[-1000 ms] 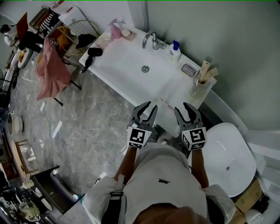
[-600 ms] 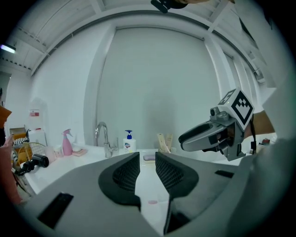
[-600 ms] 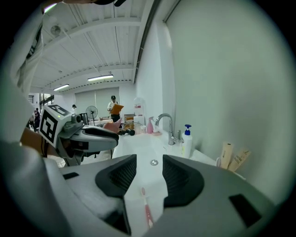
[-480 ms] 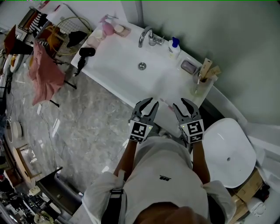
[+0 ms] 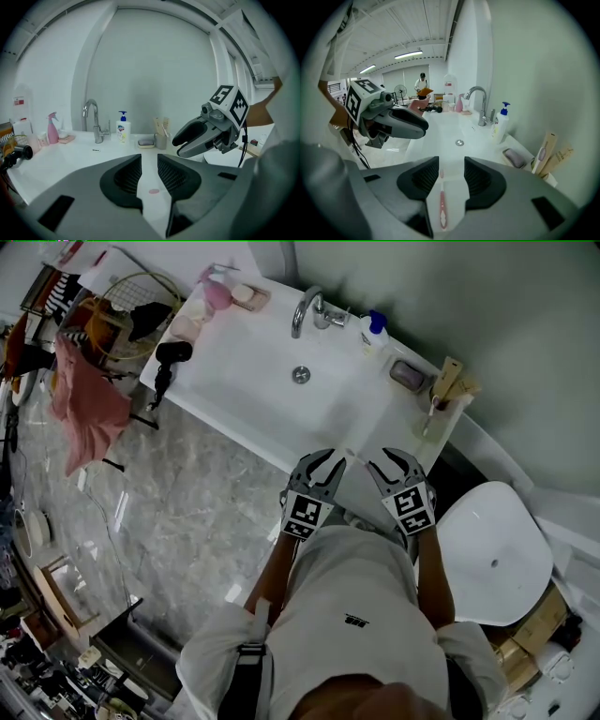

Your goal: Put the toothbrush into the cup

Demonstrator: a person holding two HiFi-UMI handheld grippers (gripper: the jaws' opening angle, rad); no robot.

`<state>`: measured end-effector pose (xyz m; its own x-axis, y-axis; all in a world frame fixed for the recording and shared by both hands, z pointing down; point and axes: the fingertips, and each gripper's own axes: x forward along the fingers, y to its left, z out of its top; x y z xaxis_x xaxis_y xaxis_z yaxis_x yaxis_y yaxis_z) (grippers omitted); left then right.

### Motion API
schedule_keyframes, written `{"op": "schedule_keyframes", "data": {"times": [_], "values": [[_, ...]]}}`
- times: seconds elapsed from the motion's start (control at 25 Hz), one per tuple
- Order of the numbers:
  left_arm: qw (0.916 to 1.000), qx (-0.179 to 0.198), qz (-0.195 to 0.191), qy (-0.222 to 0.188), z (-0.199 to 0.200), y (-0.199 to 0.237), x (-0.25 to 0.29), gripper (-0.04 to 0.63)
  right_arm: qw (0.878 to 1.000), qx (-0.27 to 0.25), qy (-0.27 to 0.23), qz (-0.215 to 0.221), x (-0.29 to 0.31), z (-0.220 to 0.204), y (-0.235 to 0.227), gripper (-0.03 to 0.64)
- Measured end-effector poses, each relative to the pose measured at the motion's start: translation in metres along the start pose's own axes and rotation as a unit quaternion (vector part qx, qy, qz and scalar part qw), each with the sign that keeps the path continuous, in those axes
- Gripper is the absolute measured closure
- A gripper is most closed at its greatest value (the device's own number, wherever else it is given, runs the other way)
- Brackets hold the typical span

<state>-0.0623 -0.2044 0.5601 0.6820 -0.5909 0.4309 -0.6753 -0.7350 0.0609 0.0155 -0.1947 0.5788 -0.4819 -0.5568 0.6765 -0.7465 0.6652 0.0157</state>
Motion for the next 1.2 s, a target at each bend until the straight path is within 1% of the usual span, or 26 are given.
{"op": "schedule_keyframes", "data": {"times": [0.2, 0.28, 0.52, 0.84, 1.2], "values": [[0.9996, -0.004, -0.017, 0.023, -0.018, 0.0, 0.01, 0.492, 0.998, -0.033, 0.044, 0.019, 0.023, -0.018, 0.005, 0.446], [0.9991, -0.009, -0.022, 0.034, -0.026, 0.0, 0.012, 0.492, 0.997, -0.038, 0.06, 0.027, 0.031, -0.023, 0.008, 0.446], [0.9978, -0.005, -0.04, 0.053, -0.044, 0.0, 0.019, 0.492, 0.992, -0.057, 0.103, 0.046, 0.056, -0.044, 0.018, 0.446], [0.9964, -0.009, -0.056, 0.063, -0.057, 0.003, 0.025, 0.492, 0.986, -0.065, 0.141, 0.059, 0.078, -0.064, 0.028, 0.457], [0.9956, -0.016, -0.063, 0.067, -0.068, -0.001, 0.028, 0.492, 0.978, -0.073, 0.179, 0.077, 0.101, -0.082, 0.03, 0.497]]}}
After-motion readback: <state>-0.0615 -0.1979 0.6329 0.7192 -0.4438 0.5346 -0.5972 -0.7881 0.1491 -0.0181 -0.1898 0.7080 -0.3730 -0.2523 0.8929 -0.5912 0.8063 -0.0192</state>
